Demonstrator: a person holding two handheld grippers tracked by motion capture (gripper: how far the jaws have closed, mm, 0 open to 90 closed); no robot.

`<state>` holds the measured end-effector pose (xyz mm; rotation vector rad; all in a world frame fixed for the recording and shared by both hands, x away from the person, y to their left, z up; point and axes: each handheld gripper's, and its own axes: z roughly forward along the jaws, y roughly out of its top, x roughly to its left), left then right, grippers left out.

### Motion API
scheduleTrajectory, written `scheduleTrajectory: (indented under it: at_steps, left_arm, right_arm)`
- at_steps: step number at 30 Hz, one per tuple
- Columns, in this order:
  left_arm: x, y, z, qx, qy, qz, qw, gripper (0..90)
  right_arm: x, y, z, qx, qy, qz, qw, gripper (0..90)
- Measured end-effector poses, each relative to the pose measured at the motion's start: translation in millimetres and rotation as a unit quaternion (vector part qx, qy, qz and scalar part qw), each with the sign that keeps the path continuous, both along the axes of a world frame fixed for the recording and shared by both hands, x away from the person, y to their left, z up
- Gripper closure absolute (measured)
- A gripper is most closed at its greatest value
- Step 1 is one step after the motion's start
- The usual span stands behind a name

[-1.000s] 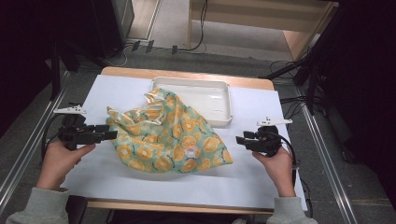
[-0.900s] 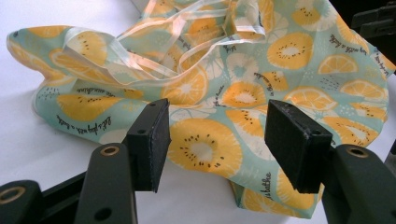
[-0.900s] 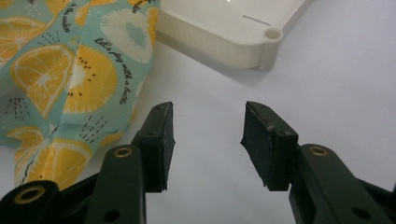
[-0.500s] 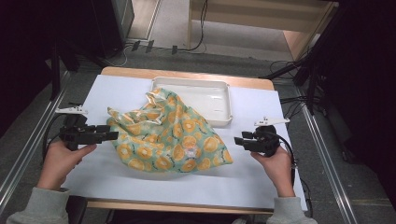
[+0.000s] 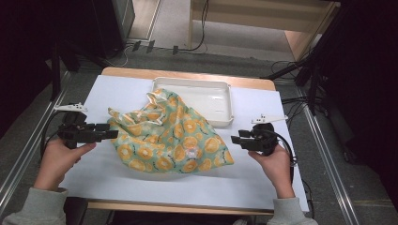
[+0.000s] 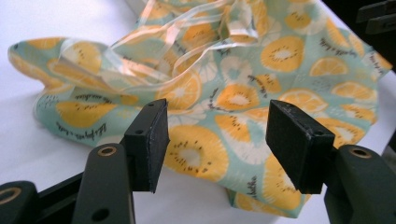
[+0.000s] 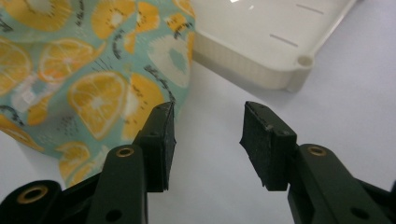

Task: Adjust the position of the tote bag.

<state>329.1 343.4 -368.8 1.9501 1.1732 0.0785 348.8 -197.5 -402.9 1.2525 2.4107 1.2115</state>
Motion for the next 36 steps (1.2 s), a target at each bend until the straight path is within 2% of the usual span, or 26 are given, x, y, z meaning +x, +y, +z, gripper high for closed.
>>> scheduleTrajectory:
  at_steps: [6,8,14,21,27,32,36]
  left_arm:
    - [5.0,-1.0,6.3,-0.001,0.000,0.003,1.0000,39.9]
    - [7.7,-2.5,9.5,-0.008,0.000,0.004,1.0000,40.0]
    - [13.3,-6.8,8.9,-0.015,0.000,0.000,0.9999,40.6]
    - [10.2,-10.5,10.3,-0.009,-0.005,-0.010,0.9999,41.9]
    - [14.8,-16.1,8.9,-0.009,-0.001,-0.016,0.9998,41.8]
    - [19.1,-20.6,12.3,-0.011,-0.006,-0.029,0.9995,41.6]
    - [18.1,-21.0,12.2,-0.007,-0.007,-0.029,0.9995,41.6]
  right_arm:
    - [5.9,15.7,14.1,-0.006,-0.007,0.022,0.9997,57.0]
    - [10.3,26.1,22.2,-0.008,-0.006,0.034,0.9994,57.0]
    - [22.7,46.7,35.7,-0.010,-0.008,0.061,0.9981,57.0]
    - [32.8,62.5,41.7,-0.002,-0.009,0.078,0.9969,57.0]
    - [40.7,74.1,46.5,0.007,-0.006,0.085,0.9964,57.1]
    - [46.1,85.1,51.5,0.003,-0.011,0.095,0.9954,57.5]
    - [51.6,96.1,56.0,0.004,-0.010,0.098,0.9951,58.3]
